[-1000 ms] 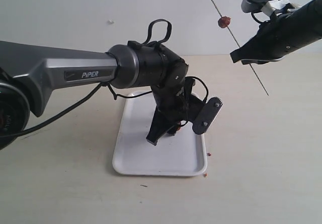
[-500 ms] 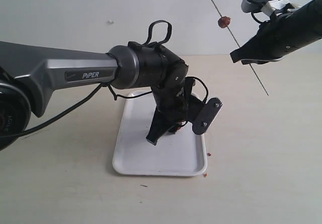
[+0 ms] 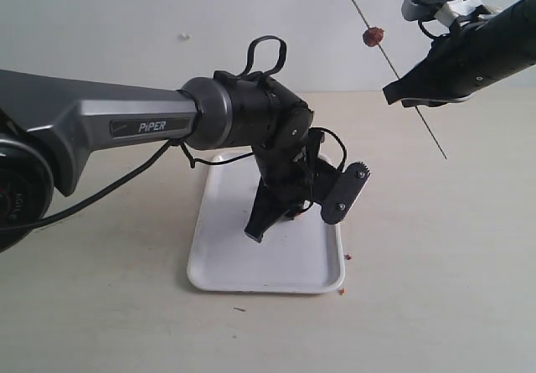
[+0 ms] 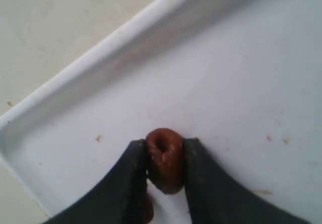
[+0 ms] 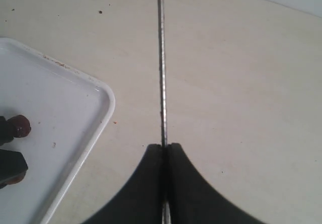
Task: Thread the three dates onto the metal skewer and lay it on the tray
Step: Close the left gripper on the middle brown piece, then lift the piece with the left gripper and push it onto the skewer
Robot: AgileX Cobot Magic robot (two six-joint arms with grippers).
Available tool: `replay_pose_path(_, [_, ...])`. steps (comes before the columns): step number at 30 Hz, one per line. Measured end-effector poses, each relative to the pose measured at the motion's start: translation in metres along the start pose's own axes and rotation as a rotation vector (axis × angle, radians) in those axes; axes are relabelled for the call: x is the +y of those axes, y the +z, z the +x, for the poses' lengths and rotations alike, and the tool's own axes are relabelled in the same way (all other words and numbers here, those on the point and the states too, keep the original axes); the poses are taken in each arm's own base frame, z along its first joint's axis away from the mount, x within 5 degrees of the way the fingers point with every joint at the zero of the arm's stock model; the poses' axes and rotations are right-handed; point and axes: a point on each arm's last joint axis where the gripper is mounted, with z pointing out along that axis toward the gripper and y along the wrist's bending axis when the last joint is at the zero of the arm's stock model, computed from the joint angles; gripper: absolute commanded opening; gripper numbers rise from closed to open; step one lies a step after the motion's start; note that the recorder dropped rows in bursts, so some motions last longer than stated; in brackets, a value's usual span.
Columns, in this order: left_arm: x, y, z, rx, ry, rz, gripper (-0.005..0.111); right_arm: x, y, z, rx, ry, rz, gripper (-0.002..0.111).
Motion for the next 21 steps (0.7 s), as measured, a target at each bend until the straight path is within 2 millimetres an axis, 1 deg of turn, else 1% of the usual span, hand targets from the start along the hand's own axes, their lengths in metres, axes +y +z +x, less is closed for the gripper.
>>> replay_pose_path(3, [0.000,0.000,0.000,0.000,-0.011,0.000,0.023,0.000,0.000,0.000,0.000,0.000,0.000,0.000])
replay_pose_path(6, [0.001,0.000,0.000,-0.002,-0.061,-0.007,0.023,0.000,0.000,0.000,0.000,0.000,0.000,0.000])
replay_pose_path(9, [0.005,-0.001,-0.001,-0.020,-0.176,-0.054,0.023,0.000,0.000,0.000,-0.002,-0.002,0.001,0.000])
replay_pose_path(12, [0.014,-0.004,0.000,-0.067,-0.366,-0.137,0.023,0.000,0.000,0.000,-0.003,-0.007,0.004,0.000])
replay_pose_path(15, [0.029,-0.025,0.013,-0.145,-0.604,-0.230,0.023,-0.001,0.000,0.000,0.000,-0.020,0.009,0.000])
replay_pose_path(16, [0.034,-0.034,0.019,-0.181,-0.691,-0.264,0.023,-0.001,0.000,0.000,0.001,-0.025,0.011,0.000])
replay_pose_path(18, [0.044,-0.054,0.033,-0.251,-0.849,-0.313,0.023,-0.001,0.000,0.000,0.002,-0.026,0.012,0.000])
replay_pose_path(19, [0.049,-0.066,0.043,-0.294,-0.954,-0.336,0.023,-0.002,0.000,0.000,0.001,-0.022,0.015,0.000])
replay_pose_path(21, [0.054,-0.080,0.060,-0.369,-1.141,-0.350,0.023,-0.002,0.000,0.000,0.001,-0.007,0.015,0.000])
